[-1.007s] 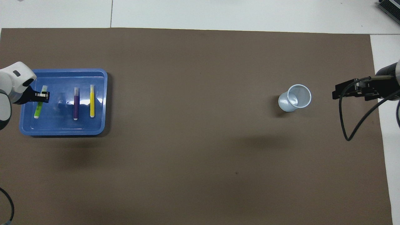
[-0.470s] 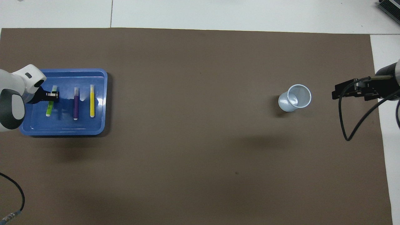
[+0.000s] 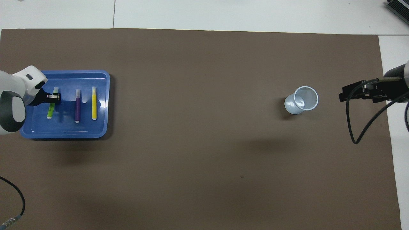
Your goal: Right arm passes pens to left for tray arrangement
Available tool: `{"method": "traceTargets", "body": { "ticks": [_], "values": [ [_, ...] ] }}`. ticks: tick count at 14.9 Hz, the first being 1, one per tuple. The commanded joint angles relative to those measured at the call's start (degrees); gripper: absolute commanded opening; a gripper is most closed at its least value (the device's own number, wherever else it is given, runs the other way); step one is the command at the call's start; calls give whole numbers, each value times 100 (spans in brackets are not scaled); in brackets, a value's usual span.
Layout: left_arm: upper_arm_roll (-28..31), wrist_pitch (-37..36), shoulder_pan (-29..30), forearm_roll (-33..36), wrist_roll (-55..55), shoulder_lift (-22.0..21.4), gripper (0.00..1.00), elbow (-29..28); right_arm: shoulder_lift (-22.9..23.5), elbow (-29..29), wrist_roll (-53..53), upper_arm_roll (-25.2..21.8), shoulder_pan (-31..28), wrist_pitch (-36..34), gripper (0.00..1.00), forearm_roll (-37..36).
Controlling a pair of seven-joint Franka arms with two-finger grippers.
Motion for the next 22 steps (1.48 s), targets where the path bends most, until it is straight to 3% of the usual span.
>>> {"method": "traceTargets", "body": {
  "ticks": [1,2,7,9,12,13,17,22],
  "values": [
    [-19,60,16,-75,74,18,40,-8,-126,-126,-44,25,-21,-31,100,-106],
    [-19,42,16,-67,65,10,52,10,-126,-126,-44,25,-30,-22,100,-106],
    [-28,-589,-28,-75,56,71,61,536,-135,-126,-44,25,-21,-49,100,-106],
    [-37,-1386,-46,-102,65,255,68,1254,-135,-126,-44,25,-21,-31,100,-106],
    [-19,-2066,-72,-776,-5,326,87,1811,-135,-126,-44,34,-21,-48,100,-106],
    [-28,-2215,-133,-805,-31,274,97,1829,-135,-126,-44,25,-21,-57,100,-106],
    [-37,-2900,-265,-787,-655,-209,100,1803,-135,-126,-44,25,-21,-40,100,-106],
    [-28,-3963,-310,-787,-664,-938,100,1803,-144,-126,-44,34,-13,-57,100,-106]
  ]
}}
